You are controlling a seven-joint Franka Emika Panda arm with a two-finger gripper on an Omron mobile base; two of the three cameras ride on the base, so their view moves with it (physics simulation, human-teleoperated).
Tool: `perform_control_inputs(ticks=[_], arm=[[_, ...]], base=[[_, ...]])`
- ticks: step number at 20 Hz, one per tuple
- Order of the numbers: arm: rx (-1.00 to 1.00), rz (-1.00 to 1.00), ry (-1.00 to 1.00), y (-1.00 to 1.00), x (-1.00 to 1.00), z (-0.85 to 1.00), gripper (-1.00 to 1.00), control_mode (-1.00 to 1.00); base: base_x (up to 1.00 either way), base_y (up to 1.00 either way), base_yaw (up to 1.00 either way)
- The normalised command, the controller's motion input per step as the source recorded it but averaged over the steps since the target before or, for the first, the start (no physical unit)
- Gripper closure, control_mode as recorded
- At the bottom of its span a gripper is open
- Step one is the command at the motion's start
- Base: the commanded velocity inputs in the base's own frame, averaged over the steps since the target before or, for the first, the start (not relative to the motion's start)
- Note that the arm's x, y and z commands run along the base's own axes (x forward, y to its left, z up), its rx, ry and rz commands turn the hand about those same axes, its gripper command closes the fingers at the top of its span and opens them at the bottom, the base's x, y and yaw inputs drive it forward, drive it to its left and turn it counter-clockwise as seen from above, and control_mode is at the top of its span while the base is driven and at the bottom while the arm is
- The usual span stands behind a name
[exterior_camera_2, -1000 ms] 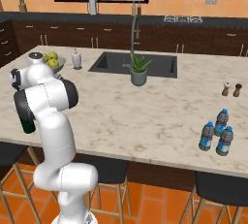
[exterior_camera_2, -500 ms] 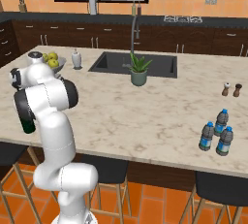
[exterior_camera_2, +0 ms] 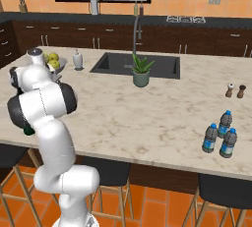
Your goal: Move the plastic bottles in the middle to the plastics group, and the glass bottles in the middle to the glass group.
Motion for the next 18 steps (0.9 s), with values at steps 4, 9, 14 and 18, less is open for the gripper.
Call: perform_control_inputs(ticks=[4,9,14,18], arm=[[0.02,-0.05,-0.08,-0.95,-0.65,0.48,-1.00,-1.00],[0.08,-0.14,-0.03,-1.00,-0.81,0.41,-1.00,-1.00],[0.13,-0.28,0.01,-1.00,-0.57,0.56,-1.00,-1.00],[0.11,-0.34,0.04,-1.00,-0.34,0.44,-1.00,-1.00]], base=[[0.00,0.00,0.00],[0.00,0.00,0.00],[0.00,0.00,0.00],[0.00,0.00,0.00]])
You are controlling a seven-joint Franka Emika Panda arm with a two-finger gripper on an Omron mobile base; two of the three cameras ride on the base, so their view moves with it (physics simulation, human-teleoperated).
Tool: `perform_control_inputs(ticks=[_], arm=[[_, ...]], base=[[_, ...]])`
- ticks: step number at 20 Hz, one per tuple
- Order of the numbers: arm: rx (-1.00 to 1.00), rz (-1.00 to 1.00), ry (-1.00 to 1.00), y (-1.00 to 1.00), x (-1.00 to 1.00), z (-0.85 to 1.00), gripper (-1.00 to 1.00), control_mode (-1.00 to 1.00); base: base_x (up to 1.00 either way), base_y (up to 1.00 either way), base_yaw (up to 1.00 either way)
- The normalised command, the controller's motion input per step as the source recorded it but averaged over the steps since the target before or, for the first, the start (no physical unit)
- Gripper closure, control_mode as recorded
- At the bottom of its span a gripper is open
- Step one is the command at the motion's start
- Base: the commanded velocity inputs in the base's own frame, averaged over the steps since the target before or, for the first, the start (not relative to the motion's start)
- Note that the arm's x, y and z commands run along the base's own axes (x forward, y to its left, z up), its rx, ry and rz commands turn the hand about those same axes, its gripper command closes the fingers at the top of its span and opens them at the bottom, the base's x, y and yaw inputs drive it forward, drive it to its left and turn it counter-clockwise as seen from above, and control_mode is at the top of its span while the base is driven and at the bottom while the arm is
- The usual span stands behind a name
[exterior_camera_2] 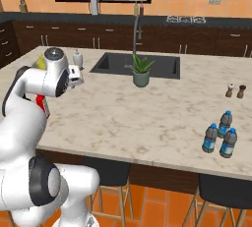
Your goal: Move the plastic bottles in the middle to the plastics group, and the glass bottles in the middle to the glass group.
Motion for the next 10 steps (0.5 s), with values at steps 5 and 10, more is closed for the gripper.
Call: perform_control_inputs(ticks=[5,10], arm=[[0.08,-0.46,0.09,-1.00,-0.38,0.37,-1.00,-1.00],[0.02,-0.54,0.17,-1.00,-0.21,0.36,-1.00,-1.00]], base=[[0.00,0.00,0.00],[0.00,0.00,0.00]])
